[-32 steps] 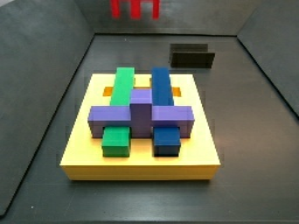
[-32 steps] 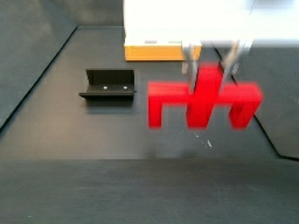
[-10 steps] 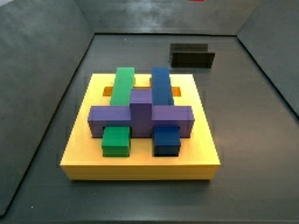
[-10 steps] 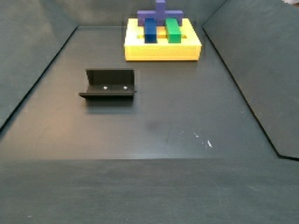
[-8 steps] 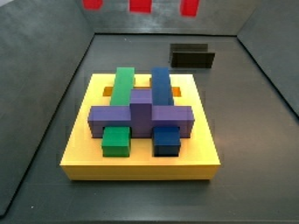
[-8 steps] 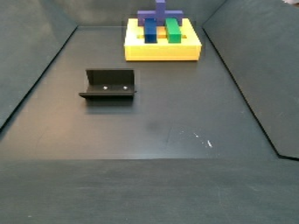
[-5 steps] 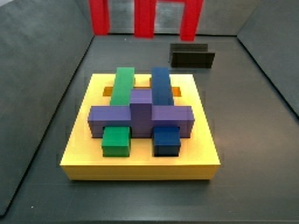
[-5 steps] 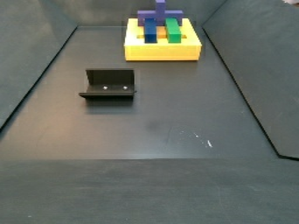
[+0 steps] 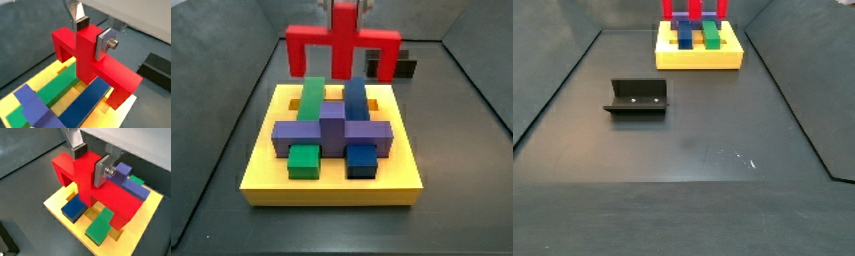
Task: Pick up the red object. Move up. Move to above the board. Insert the red object.
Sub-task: Insert the red object.
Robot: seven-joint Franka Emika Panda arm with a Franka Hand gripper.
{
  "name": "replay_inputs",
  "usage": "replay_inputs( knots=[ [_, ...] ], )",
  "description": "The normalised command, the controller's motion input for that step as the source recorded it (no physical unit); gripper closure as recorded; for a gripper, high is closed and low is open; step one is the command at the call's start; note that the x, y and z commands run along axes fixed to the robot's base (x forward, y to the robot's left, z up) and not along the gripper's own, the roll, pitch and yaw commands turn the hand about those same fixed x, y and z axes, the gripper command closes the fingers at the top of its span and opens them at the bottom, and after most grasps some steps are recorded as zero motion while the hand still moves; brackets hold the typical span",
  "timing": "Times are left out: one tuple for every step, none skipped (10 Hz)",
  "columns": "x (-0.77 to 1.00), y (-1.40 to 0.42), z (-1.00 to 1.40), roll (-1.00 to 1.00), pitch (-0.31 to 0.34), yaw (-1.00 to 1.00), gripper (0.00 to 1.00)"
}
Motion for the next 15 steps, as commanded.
replay_inputs(
  knots=[
    [0.0, 0.02, -0.61, 0.13, -0.131, 0.16, 1.0],
    [-0.01, 0.04, -0.22, 0.16, -0.04, 0.16, 1.0],
    [0.0, 0.0, -0.11, 0.14, 0.0, 0.17, 1.0],
    [0.0, 0.0, -0.24, 0.24, -0.02, 0.15, 1.0],
    [-0.03, 0.0, -0.21, 0.22, 0.0, 0.01, 1.0],
    [-0.01, 0.0, 0.0, 0.02, 0.0, 0.0, 1.0],
    [0.0, 0.0, 0.13, 0.0, 0.004, 0.0, 1.0],
    [-0.07, 0.0, 0.27, 0.0, 0.0, 0.0, 1.0],
    [-0.27, 0.0, 0.28, 0.04, 0.0, -0.05, 1.0],
    [-0.34, 0.0, 0.23, 0.08, -0.003, -0.09, 1.0],
    [-0.25, 0.0, 0.04, 0.08, -0.01, -0.08, 1.0],
    [-0.04, 0.0, -0.08, 0.1, -0.019, 0.0, 1.0],
    [0.06, 0.0, -0.25, 0.08, -0.013, 0.0, 1.0],
    [0.2, -0.03, -0.31, 0.08, 0.0, 0.0, 1.0],
    [0.13, -0.14, -0.22, 0.1, 0.0, 0.01, 1.0]
  ],
)
